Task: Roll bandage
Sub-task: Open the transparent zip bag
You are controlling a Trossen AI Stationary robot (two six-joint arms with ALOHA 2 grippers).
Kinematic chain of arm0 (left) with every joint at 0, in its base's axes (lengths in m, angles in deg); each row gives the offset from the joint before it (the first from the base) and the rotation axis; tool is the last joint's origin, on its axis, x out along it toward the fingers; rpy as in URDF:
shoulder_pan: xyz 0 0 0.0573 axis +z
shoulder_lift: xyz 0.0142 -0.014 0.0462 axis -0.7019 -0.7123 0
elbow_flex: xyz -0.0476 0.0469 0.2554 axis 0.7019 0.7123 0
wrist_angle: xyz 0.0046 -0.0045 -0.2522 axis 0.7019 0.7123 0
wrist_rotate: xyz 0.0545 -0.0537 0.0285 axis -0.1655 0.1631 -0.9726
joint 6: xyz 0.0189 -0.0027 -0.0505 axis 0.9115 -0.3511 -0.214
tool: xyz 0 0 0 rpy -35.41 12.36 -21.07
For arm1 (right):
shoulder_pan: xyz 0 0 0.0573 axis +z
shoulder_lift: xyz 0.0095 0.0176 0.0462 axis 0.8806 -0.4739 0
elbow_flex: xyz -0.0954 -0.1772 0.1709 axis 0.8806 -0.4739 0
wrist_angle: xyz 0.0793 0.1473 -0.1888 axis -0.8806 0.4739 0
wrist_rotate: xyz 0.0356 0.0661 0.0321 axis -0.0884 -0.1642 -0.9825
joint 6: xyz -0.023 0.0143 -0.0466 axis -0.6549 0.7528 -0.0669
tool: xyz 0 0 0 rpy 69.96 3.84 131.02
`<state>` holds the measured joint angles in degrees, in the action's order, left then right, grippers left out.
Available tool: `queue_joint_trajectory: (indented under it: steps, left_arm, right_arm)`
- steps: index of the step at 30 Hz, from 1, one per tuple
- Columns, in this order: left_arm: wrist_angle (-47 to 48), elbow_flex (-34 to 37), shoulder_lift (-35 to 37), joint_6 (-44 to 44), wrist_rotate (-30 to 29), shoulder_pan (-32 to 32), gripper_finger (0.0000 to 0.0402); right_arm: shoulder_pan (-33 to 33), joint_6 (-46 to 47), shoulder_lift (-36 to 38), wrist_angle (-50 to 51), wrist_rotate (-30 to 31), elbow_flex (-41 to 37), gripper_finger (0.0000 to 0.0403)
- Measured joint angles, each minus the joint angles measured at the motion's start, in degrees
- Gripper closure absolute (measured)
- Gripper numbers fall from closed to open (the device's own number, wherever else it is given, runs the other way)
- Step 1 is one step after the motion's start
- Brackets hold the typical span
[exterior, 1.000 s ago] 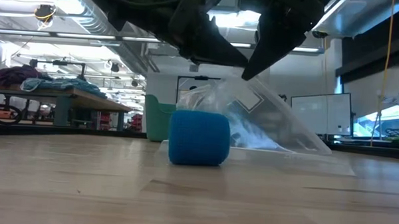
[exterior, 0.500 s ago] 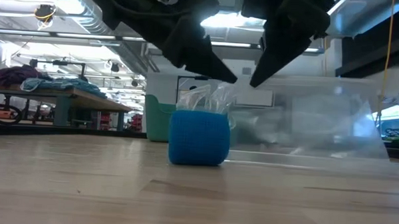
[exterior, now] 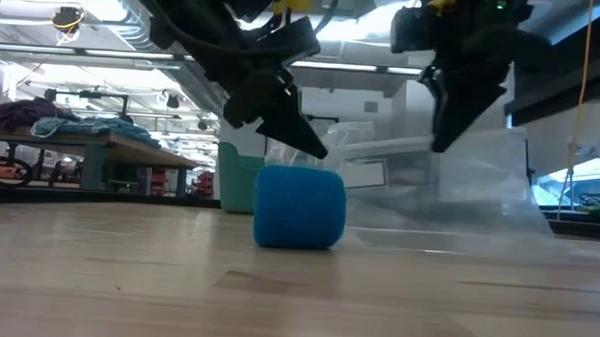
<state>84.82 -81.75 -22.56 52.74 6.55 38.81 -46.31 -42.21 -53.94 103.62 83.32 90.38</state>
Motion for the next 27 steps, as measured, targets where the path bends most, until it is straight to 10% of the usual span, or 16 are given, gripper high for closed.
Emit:
queue_joint_trajectory:
  steps: [8, 17, 27]
  left_arm:
    - [5.0, 0.2, 0.0, 0.0, -1.5, 0.8, 0.0401]
    - [2.0, -2.9, 1.0, -5.2, -1.1, -0.4, 0.0397]
    - [-5.9, -4.6, 1.1, -11.6, 11.0, -0.8, 0.0269]
  right_arm:
    - [0.1, 0.9, 0.1, 16.3, -0.9, 3.7, 0.0363]
    - [0.0, 1.4, 0.0, 10.8, 0.7, 4.1, 0.0363]
    - [0.0, 0.0, 0.0, 3.9, 1.1, 1.9, 0.0363]
